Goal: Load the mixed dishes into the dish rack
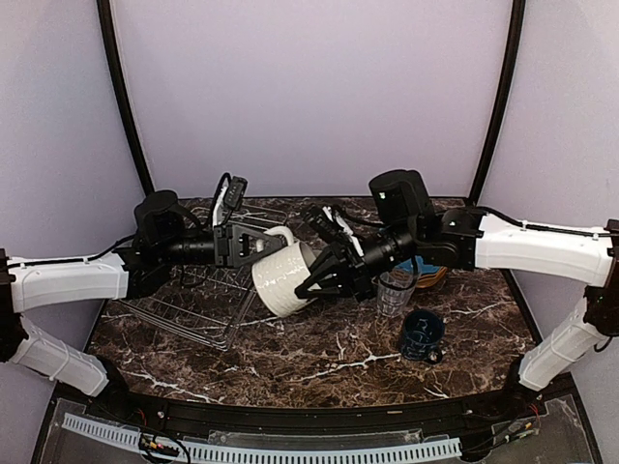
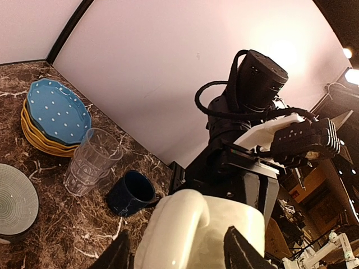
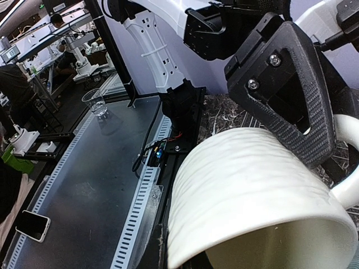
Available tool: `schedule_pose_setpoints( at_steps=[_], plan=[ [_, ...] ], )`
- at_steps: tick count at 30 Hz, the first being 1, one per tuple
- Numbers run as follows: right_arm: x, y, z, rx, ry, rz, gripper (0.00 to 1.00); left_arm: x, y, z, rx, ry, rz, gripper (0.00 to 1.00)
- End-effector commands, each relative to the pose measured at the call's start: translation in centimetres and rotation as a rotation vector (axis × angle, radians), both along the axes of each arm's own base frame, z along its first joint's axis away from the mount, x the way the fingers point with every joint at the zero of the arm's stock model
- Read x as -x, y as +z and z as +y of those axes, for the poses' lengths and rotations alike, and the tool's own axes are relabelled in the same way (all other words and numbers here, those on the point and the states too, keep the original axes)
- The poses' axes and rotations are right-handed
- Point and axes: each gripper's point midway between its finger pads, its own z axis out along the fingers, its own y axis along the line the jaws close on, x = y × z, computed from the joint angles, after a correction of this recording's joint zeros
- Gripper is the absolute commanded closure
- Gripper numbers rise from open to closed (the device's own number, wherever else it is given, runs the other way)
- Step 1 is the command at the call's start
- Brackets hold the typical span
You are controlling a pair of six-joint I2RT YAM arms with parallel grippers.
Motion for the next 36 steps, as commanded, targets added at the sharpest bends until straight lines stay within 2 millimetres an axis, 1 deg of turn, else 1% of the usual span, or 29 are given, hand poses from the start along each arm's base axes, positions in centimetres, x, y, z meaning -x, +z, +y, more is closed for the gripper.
schedule_pose_setpoints(
  at_steps=[1, 10, 12, 13, 14, 15, 16, 17, 18, 21, 22, 23, 24, 25, 26, 27, 28, 29, 31, 33, 34, 35, 36],
  plan=[
    [0.0, 3.6, 0.3, -0.167, 0.049, -0.057, 1.00, 0.7, 0.4, -0.3, 0.043, -0.032, -0.026, 0.50],
    [0.0, 3.3, 0.4, -0.182, 0.068, -0.039, 1.00, 0.5, 0.5, -1.0, 0.064, -0.051, -0.030, 0.65],
    [-0.1, 3.2, 0.4, -0.181, 0.069, -0.036, 1.00, 0.6, 0.7, -1.2, 0.072, -0.058, -0.031, 0.70],
    [-0.1, 3.1, 0.4, -0.181, 0.070, -0.034, 1.00, 0.6, 0.7, -1.2, 0.075, -0.063, -0.031, 0.75],
    [-0.2, 3.0, 0.4, -0.180, 0.068, -0.031, 1.00, 0.7, 0.8, -1.3, 0.082, -0.066, -0.030, 0.78],
    [-0.2, 3.0, 0.4, -0.180, 0.069, -0.030, 1.00, 0.7, 0.9, -1.3, 0.085, -0.070, -0.030, 0.83],
    [-0.3, 2.9, 0.4, -0.178, 0.066, -0.027, 1.00, 0.8, 1.0, -1.3, 0.092, -0.072, -0.031, 0.87],
    [-0.4, 2.9, 0.4, -0.178, 0.063, -0.027, 1.00, 0.8, 1.2, -1.3, 0.096, -0.071, -0.033, 0.95],
    [-0.5, 2.9, 0.4, -0.179, 0.057, -0.029, 1.00, 0.8, 1.4, -1.2, 0.102, -0.069, -0.035, 0.98],
    [-1.5, 2.6, 0.4, -0.153, 0.010, 0.007, 1.00, 0.5, 1.8, -1.0, 0.108, -0.037, -0.035, 0.99],
    [-1.9, 2.5, 0.5, -0.141, -0.005, 0.013, 0.97, 0.4, 1.8, -0.9, 0.097, -0.028, -0.031, 0.99],
    [-2.3, 2.4, 0.5, -0.126, -0.019, 0.020, 0.92, 0.1, 2.0, -0.9, 0.094, -0.004, -0.035, 0.99],
    [-2.6, 2.1, 0.6, -0.111, -0.031, 0.026, 0.86, -0.1, 1.6, -0.8, 0.064, 0.011, -0.030, 0.99],
    [-2.8, 2.1, 0.6, -0.104, -0.043, 0.026, 0.77, -0.6, 1.8, -0.7, 0.054, 0.043, -0.034, 0.99],
    [-3.1, 1.9, 0.6, -0.092, -0.058, 0.028, 0.69, -0.7, 1.4, -0.4, 0.019, 0.060, -0.033, 0.99],
    [-3.3, 1.8, 0.5, -0.080, -0.072, 0.029, 0.62, -1.2, 1.8, -0.3, 0.007, 0.090, -0.041, 0.99],
    [-3.5, 1.7, 0.4, -0.074, -0.081, 0.024, 0.57, -1.4, 1.1, 0.0, -0.038, 0.108, -0.034, 0.99],
    [-3.7, 1.6, 0.4, -0.066, -0.096, 0.020, 0.52, -1.8, 1.1, 0.4, -0.070, 0.139, -0.018, 0.99],
    [-4.3, 1.6, 0.1, -0.051, -0.135, 0.008, 0.47, -2.8, 0.9, 1.4, -0.123, 0.190, 0.002, 0.99],
    [-5.0, 1.6, -0.1, -0.040, -0.174, -0.005, 0.43, -4.2, 0.5, 2.8, -0.173, 0.253, 0.040, 0.99],
    [-5.5, 1.5, -0.3, -0.031, -0.201, -0.014, 0.42, -5.5, 0.8, 4.0, -0.182, 0.302, 0.052, 0.99],
    [-5.8, 1.4, -0.4, -0.022, -0.221, -0.019, 0.41, -5.8, -0.4, 4.8, -0.230, 0.318, 0.100, 0.99],
    [-6.1, 1.3, -0.5, -0.014, -0.237, -0.024, 0.39, -7.1, 0.1, 6.1, -0.240, 0.362, 0.109, 0.99]
  ],
)
